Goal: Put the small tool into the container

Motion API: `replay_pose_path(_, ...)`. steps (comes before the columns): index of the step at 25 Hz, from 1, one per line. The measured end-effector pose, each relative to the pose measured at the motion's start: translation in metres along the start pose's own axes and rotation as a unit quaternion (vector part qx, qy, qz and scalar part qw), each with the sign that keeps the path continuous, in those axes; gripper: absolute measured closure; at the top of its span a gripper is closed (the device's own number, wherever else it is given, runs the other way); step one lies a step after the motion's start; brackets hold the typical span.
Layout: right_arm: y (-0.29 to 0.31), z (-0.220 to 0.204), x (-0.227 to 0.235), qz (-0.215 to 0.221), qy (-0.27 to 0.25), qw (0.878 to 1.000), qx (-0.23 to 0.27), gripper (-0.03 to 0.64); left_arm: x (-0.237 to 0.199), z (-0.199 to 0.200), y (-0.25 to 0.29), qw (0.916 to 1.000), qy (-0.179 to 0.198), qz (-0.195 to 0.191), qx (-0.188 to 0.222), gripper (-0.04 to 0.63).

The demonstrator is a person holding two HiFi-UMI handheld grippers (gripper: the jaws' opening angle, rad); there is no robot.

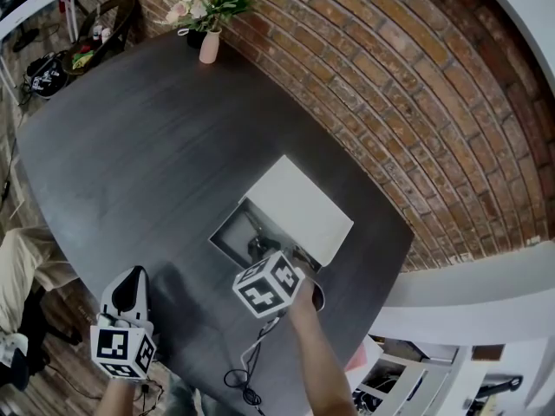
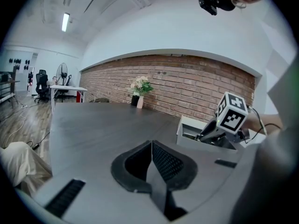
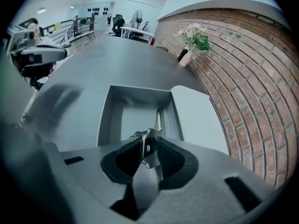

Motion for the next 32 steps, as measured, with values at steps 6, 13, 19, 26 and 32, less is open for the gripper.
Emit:
replay_pose_path(6, 0.003, 0.000, -0.002, 0.013, 0.011, 1.000, 0.008, 0.508, 0.001, -0.001, 0.002, 1.0000, 0.003, -0.005, 0.000, 0.586)
replay_pose_path(13, 0.004, 0.001, -0.005, 0.023, 0.019, 0.999, 0.017, 0.494, -0.001, -0.005, -0.001, 1.0000, 0.002, -0.007, -0.005, 0.586)
replay_pose_path(19, -0.004, 0.001, -0.005, 0.031, 0.039, 0.998, 0.031, 0.494, 0.003, 0.001, -0.006, 0.9999, 0.004, -0.009, -0.009, 0.586)
replay_pose_path(26, -0.039, 0.009, 0.000, 0.012, 0.070, 0.995, 0.074, 0.497, 0.009, 0.011, -0.013, 0.9997, 0.013, -0.019, 0.002, 0.586)
replay_pose_path(32, -0.096, 0.008, 0.009, -0.041, 0.110, 0.985, 0.126, 0.548, 0.032, 0.039, -0.026, 0.9986, 0.023, -0.043, 0.021, 0.586)
Point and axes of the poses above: the fingertips, and each gripper's own axes: y forward along the fingers, x to its right, z out of its top, the point moved 2 cm from there along -y, backward along the fingers, and after that the axes turned 2 degrees about x, right-handed, at the moved point
